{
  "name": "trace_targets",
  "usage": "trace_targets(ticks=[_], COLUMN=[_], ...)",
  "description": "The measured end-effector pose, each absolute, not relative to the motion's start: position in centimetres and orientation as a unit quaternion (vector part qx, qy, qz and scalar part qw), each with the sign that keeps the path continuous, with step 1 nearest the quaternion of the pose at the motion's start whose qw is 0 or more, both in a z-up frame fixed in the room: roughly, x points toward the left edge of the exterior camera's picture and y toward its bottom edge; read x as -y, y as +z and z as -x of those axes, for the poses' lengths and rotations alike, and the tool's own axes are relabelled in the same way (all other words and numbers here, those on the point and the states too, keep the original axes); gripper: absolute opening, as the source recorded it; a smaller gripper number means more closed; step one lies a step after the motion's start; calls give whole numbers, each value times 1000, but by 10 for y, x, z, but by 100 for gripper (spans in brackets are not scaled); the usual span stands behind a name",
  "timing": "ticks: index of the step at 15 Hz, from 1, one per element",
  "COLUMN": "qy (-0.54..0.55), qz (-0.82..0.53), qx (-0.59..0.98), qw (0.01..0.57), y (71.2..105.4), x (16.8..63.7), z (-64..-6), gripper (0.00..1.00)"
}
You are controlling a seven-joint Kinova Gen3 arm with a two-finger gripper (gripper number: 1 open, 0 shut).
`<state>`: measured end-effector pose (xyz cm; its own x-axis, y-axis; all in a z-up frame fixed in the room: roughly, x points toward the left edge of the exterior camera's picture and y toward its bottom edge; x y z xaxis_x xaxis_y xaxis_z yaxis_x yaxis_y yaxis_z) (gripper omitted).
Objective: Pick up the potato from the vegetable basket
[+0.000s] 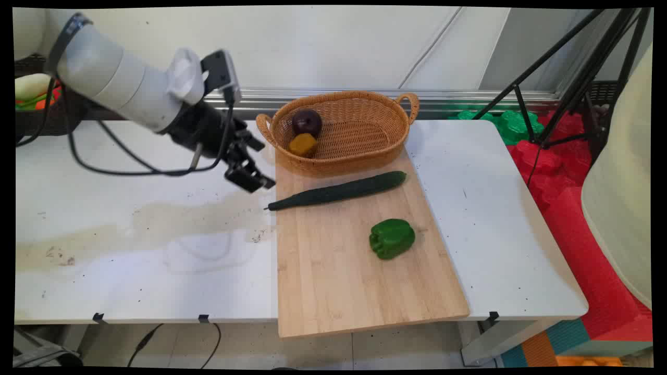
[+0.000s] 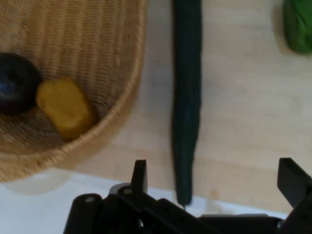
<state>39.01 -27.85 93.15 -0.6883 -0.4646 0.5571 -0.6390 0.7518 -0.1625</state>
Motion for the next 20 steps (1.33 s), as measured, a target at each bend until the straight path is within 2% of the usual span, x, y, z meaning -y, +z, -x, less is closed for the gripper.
trace_targets(ticks=[8,20], qy=[210,192], qz=[-365,-440], qx=[874,853], qw=[242,207], y=[934,872], x=[359,457], z=[-382,-361], gripper=[100,100])
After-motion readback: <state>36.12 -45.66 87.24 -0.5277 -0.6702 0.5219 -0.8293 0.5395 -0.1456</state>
